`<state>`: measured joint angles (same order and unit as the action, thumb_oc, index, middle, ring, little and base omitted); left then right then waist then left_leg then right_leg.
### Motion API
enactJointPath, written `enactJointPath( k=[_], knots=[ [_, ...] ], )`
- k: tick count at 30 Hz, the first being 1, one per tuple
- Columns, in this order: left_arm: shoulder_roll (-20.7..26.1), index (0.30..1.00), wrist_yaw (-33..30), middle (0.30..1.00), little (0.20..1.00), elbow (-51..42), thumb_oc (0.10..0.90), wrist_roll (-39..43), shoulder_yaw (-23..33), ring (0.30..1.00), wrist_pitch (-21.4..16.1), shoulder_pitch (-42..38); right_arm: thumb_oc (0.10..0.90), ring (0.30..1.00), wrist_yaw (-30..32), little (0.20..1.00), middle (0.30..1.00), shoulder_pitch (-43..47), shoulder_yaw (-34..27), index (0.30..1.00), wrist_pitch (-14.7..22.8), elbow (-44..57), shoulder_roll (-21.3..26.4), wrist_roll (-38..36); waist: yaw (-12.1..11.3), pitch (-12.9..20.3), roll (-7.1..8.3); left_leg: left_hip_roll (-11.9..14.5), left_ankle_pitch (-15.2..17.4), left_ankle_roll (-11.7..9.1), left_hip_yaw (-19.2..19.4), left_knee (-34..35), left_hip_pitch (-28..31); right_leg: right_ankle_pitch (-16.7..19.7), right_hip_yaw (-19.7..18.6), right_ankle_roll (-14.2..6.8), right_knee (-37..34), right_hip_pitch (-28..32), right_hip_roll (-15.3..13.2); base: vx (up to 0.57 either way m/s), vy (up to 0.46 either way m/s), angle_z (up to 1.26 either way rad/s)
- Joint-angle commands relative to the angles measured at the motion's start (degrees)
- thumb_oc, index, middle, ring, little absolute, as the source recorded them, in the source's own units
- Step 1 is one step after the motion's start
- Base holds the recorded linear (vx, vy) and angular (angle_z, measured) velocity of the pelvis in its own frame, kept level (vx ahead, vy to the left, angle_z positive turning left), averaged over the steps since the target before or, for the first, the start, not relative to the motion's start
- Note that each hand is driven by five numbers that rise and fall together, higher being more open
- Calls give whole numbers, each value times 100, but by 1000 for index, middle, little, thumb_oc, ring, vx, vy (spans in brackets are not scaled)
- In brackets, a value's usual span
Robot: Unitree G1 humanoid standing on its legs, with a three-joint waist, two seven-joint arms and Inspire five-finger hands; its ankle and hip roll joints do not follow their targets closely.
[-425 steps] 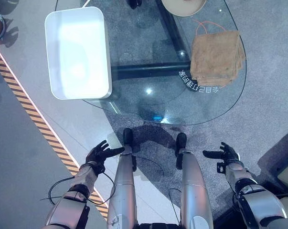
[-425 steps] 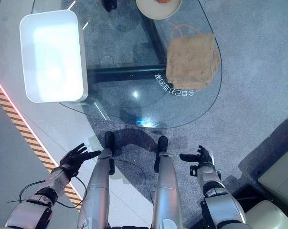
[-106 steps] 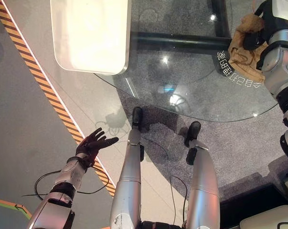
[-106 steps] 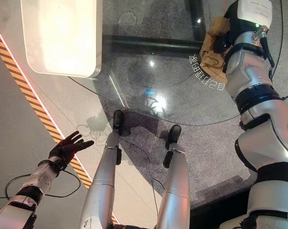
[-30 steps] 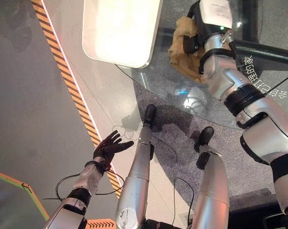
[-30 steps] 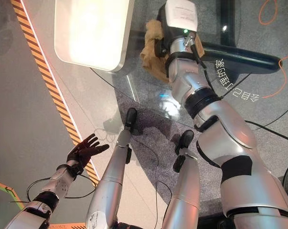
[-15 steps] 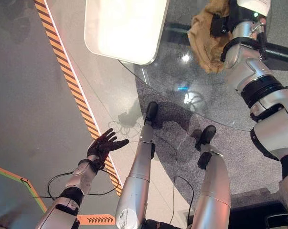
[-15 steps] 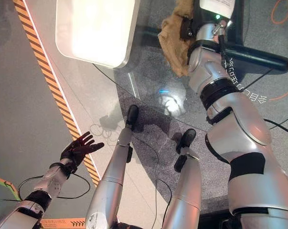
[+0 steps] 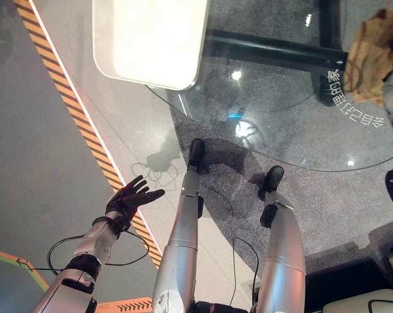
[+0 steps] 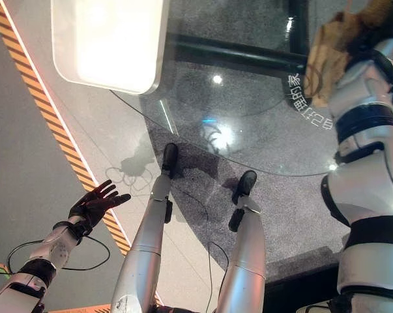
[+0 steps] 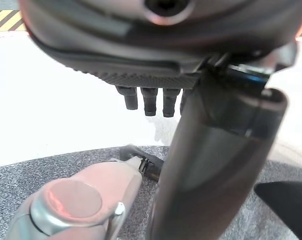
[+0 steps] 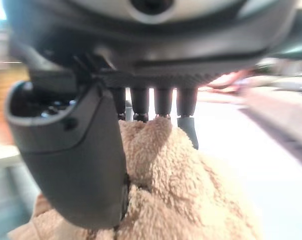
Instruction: Wipe the table with a cloth and put it in the basket.
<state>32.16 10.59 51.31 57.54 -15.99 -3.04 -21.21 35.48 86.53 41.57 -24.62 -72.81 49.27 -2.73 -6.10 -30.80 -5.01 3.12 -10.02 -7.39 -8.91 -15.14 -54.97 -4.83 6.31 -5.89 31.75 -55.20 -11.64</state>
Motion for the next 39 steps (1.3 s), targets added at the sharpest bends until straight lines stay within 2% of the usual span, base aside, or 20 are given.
enactJointPath(
  k=[1, 9, 17, 29, 39],
  knots=[
    [204, 900, 51, 900, 900, 480, 800, 155, 210, 900, -12, 30, 100, 300, 779, 200, 300, 237, 360, 300, -51, -21, 1008, -26, -85, 101, 45, -405, 838, 645, 628, -423, 207, 282, 435, 318, -661, 219, 592, -8, -7, -14],
    [258, 900, 33, 900, 900, 521, 800, 140, 242, 900, 34, -56, 100, 300, 753, 200, 300, 249, 294, 300, 408, 252, 964, -40, -49, 101, 96, -412, 839, 637, 614, -402, 216, 306, 418, 307, -739, 261, 637, -5, -9, -5],
    [92, 900, 6, 900, 900, 533, 800, 62, 158, 900, -102, -63, 100, 300, 676, 200, 300, 691, 751, 300, 796, 818, 494, 367, -140, 101, 80, -442, 829, 615, 597, -374, 231, 258, 447, 333, -763, 290, 622, 0, 0, 0],
    [-127, 900, -26, 900, 900, 369, 800, -74, 83, 900, -281, 124, 100, 300, 464, 200, 300, 1016, 1264, 300, 854, 2094, -60, 1054, -256, 101, 27, -523, 821, 614, 576, -374, 234, 186, 517, 375, -741, 306, 609, 0, 0, 0],
    [-290, 900, -7, 900, 900, 320, 800, -249, 93, 900, -372, 167, 100, 300, -35, 200, 300, 845, 1181, 300, 896, 2965, -554, 1472, -327, 101, -14, -558, 805, 612, 581, -347, 256, 135, 556, 383, -751, 338, 603, 0, 0, 0]
  ],
)
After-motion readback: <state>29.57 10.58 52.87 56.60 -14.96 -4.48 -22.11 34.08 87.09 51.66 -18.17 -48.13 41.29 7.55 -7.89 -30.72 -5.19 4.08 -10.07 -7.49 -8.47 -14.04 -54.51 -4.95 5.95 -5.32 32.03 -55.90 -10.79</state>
